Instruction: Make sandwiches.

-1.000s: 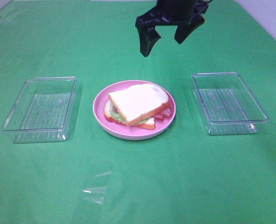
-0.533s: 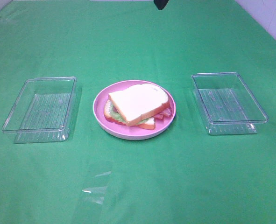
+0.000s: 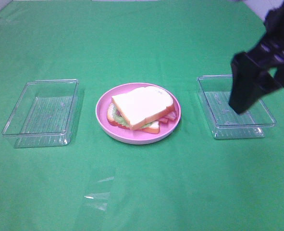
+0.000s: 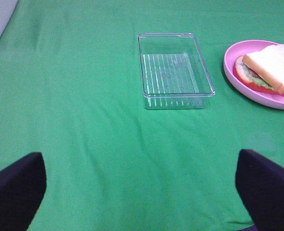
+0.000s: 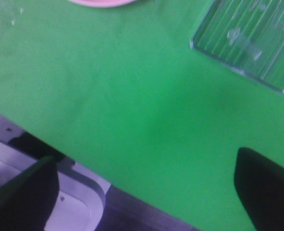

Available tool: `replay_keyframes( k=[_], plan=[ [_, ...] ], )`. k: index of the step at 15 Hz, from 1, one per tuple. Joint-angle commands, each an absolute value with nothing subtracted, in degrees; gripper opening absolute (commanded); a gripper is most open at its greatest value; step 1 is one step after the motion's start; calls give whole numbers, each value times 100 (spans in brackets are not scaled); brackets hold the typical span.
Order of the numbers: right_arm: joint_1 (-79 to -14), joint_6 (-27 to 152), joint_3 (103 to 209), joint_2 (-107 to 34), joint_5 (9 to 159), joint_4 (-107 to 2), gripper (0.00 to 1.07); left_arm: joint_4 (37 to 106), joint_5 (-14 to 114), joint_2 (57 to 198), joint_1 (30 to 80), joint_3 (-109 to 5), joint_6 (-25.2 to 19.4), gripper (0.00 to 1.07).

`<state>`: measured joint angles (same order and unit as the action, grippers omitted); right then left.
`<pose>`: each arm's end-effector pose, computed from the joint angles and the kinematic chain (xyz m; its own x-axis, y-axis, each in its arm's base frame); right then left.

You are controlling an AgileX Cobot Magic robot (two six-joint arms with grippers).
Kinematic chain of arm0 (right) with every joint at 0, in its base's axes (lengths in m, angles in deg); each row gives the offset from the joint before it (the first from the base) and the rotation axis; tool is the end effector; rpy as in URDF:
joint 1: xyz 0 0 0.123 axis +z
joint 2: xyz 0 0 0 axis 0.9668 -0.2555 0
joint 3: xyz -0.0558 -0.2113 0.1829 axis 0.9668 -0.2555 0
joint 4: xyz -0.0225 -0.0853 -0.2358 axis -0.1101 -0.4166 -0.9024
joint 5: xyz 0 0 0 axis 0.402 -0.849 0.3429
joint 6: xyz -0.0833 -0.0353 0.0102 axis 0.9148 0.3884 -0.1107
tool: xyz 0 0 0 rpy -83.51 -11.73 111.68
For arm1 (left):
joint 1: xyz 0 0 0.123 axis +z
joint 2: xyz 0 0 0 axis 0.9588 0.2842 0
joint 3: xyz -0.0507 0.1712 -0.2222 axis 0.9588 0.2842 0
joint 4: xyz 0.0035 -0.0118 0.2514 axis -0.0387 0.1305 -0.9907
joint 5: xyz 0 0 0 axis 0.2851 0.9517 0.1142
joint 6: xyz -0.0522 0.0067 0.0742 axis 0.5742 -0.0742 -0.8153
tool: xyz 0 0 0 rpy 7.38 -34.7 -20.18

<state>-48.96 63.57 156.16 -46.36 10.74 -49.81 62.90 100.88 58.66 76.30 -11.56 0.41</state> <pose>0.2275 0.1169 0.3161 -0.8302 -0.4975 -0.2516 -0.5198 0.8539 0.0265 -0.0087 -0.0086 0.2815 -0.4475 -0.0623 -0.8921 0.0132 0.9970 -0.0762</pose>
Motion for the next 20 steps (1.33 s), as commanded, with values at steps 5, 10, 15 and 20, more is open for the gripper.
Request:
replay_keyframes(
  k=[5,10,15,20],
  plan=[
    [-5664,5664,13393,-2768,1687,-5422,96,6342,10065,5780,7641,-1144,29,101],
    [-7549,5647,11841,-144,2541,-5370,96,6342,10065,5780,7641,-1144,29,101],
    [-7589,5658,11422,2681,2873,-5273,96,6342,10065,5780,7641,-1144,29,101],
    [-7589,5653,11485,3397,1779,-5273,96,6342,10065,5780,7641,-1144,29,101]
  ],
)
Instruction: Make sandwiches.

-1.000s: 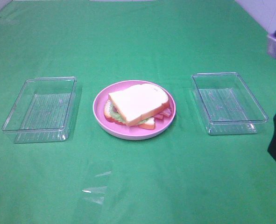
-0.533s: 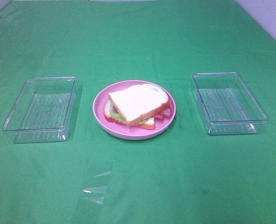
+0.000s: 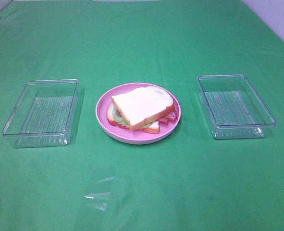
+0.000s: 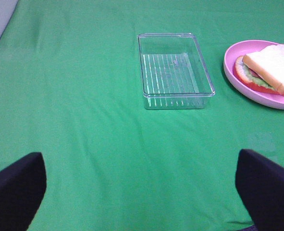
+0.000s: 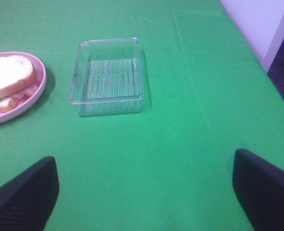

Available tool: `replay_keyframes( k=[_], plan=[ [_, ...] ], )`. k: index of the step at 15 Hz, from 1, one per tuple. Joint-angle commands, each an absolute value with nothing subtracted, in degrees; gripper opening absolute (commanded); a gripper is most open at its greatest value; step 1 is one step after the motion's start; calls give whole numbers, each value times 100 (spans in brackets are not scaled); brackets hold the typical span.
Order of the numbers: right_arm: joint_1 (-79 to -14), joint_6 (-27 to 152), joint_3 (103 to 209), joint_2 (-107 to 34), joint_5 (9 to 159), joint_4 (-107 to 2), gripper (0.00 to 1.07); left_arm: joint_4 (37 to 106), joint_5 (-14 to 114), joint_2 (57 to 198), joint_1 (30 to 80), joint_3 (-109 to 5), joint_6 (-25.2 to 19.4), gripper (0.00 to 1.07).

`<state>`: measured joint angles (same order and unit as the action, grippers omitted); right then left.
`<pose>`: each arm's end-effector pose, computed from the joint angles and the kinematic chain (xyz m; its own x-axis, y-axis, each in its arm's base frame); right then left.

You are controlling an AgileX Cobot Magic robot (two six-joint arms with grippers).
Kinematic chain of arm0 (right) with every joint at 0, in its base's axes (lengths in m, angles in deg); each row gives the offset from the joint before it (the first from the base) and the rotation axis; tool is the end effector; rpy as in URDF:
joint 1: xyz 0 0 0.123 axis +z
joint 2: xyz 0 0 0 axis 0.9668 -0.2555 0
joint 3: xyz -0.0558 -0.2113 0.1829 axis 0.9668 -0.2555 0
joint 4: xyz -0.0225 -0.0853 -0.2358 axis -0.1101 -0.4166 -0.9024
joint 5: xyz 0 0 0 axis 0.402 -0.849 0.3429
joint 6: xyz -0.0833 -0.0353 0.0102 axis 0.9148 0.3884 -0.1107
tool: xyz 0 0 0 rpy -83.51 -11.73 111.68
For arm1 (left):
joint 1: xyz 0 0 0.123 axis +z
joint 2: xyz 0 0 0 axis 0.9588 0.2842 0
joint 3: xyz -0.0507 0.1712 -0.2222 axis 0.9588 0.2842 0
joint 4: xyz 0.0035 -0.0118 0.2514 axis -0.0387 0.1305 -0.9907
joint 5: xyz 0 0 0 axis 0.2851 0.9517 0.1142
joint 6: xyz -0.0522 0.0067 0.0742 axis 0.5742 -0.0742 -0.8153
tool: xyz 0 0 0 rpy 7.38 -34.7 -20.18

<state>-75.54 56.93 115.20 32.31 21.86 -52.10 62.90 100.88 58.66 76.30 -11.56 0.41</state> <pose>-0.0002 0.0008 0.2711 -0.4507 0.0273 -0.8923 0.0086 0.9996 0.0262 -0.0087 -0.0086 0.2815 -0.4475 -0.0623 -0.8921 0.0132 0.9970 -0.0762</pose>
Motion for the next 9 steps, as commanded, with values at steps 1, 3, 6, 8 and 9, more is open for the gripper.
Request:
replay_keyframes(
  k=[1,3,6,8,9],
  plan=[
    [-7589,5653,11422,3391,1745,-5273,96,6342,10065,5780,7641,-1144,29,101],
    [-7589,5664,11417,3391,1745,-5204,96,6342,10065,5780,7641,-1144,29,101],
    [-7589,5664,11417,3391,1745,-5204,96,6342,10065,5780,7641,-1144,29,101],
    [-7583,5664,11417,3391,1745,-5204,96,6342,10065,5780,7641,-1144,29,101],
    [-7583,5664,11417,3391,1745,-5204,96,6342,10065,5780,7641,-1144,29,101]
  ],
)
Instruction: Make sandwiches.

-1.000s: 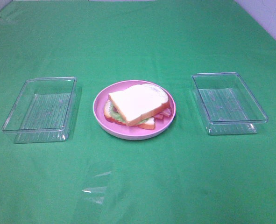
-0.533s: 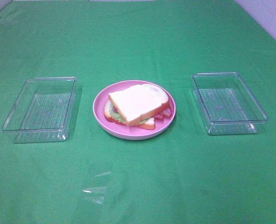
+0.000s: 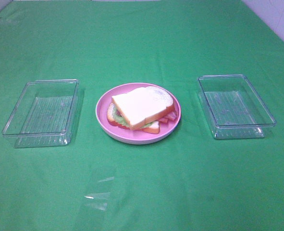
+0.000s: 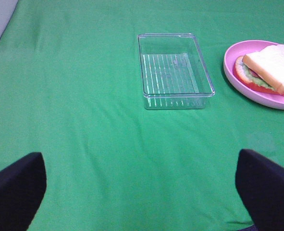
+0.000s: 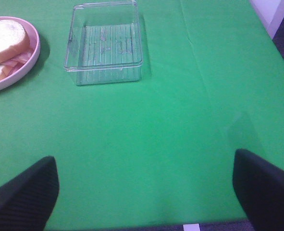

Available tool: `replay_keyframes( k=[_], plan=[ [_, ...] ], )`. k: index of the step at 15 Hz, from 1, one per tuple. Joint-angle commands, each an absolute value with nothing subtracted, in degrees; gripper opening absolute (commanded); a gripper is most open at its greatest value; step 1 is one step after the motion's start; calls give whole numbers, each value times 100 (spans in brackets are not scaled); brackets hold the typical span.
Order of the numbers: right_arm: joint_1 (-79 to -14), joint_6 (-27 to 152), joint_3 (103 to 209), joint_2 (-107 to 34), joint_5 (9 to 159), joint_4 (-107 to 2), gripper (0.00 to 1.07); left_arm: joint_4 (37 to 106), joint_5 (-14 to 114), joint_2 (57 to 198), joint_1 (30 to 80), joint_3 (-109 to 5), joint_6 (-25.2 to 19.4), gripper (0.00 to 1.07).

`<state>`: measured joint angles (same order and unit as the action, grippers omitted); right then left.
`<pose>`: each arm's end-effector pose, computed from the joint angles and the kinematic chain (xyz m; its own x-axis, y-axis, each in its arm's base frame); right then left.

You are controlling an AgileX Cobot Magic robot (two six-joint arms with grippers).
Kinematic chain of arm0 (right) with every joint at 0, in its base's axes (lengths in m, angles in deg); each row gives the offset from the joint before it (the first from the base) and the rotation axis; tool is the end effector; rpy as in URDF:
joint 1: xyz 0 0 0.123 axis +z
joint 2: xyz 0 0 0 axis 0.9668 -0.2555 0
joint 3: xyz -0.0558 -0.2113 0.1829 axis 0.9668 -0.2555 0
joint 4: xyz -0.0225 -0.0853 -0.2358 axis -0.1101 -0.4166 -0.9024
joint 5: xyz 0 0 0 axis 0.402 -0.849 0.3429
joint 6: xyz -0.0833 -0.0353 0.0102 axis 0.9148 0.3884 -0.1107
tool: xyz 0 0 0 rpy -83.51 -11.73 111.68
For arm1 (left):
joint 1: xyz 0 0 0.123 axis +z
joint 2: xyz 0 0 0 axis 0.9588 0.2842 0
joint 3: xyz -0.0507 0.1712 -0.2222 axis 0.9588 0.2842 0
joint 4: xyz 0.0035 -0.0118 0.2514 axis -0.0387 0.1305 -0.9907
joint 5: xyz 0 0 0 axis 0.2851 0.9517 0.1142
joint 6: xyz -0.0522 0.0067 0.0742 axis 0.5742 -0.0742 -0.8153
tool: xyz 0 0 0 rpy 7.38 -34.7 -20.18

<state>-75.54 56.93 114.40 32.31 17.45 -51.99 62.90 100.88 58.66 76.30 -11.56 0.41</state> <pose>-0.0022 0.0010 0.2611 -0.5299 0.0279 -0.8476 0.0093 0.9996 0.0271 -0.0087 -0.0086 0.2815 -0.4475 -0.0623 -0.8921 0.0132 0.9970 -0.0762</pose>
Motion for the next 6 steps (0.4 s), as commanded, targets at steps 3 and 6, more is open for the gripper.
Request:
replay_keyframes(
  k=[3,6],
  plan=[
    [-7583,5664,11417,3391,1745,-5204,96,6342,10065,5780,7641,-1144,29,101],
    [-7583,5664,11417,3391,1745,-5204,96,6342,10065,5780,7641,-1144,29,101]
  ],
)
